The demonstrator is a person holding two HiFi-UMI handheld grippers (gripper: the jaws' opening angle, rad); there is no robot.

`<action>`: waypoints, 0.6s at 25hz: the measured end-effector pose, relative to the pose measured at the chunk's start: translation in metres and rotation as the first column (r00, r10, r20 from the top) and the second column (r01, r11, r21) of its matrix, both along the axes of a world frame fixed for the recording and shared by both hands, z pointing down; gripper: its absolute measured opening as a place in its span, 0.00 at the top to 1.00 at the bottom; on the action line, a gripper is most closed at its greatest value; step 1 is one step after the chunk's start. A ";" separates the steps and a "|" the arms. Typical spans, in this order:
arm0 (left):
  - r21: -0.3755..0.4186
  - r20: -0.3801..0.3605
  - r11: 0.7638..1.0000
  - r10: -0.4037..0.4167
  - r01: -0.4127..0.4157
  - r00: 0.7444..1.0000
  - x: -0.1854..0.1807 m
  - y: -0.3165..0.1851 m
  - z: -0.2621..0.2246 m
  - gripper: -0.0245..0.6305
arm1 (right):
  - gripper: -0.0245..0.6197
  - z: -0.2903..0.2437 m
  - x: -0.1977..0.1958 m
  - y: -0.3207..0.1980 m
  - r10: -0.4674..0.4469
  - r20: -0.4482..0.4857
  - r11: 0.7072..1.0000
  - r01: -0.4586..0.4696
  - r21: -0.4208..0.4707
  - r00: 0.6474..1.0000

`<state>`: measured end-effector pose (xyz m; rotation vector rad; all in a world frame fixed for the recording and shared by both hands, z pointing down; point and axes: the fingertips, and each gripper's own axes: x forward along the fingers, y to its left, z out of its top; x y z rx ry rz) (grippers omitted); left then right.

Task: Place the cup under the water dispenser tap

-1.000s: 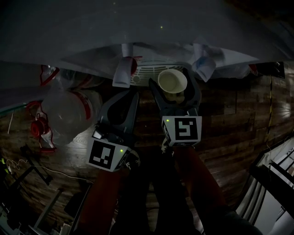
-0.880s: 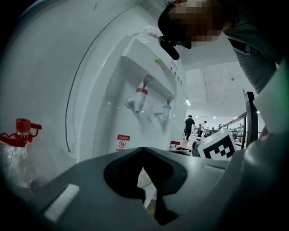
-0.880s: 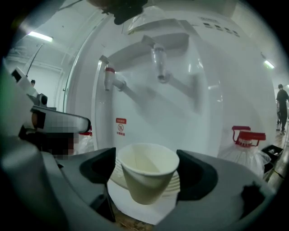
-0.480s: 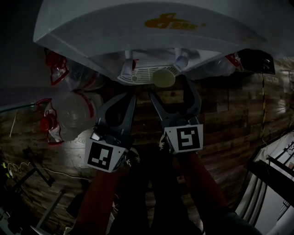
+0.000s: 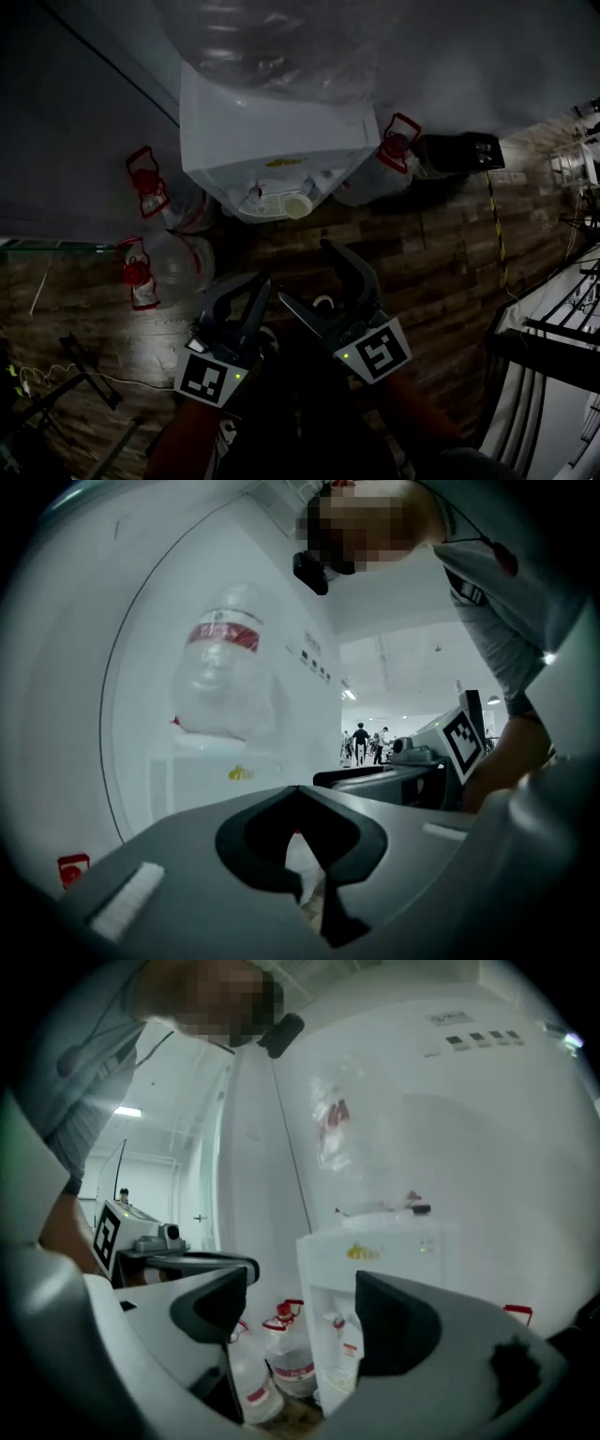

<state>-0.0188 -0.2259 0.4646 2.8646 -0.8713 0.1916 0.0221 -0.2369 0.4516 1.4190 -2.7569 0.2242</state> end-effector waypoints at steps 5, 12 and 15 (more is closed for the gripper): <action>0.008 0.034 0.999 0.035 -0.035 0.999 -0.025 0.047 -0.097 0.95 | 0.46 -0.108 -0.017 0.052 -0.078 0.014 0.997 0.078 0.007 0.997; 0.000 0.009 0.999 0.048 -0.048 0.999 -0.039 0.092 -0.203 0.95 | 0.94 -0.211 -0.022 0.105 -0.117 0.039 0.993 0.116 0.014 0.992; -0.002 -0.009 0.997 0.081 -0.081 0.997 -0.042 0.113 -0.238 0.95 | 0.94 -0.241 -0.030 0.126 -0.117 0.036 0.993 0.117 0.006 0.993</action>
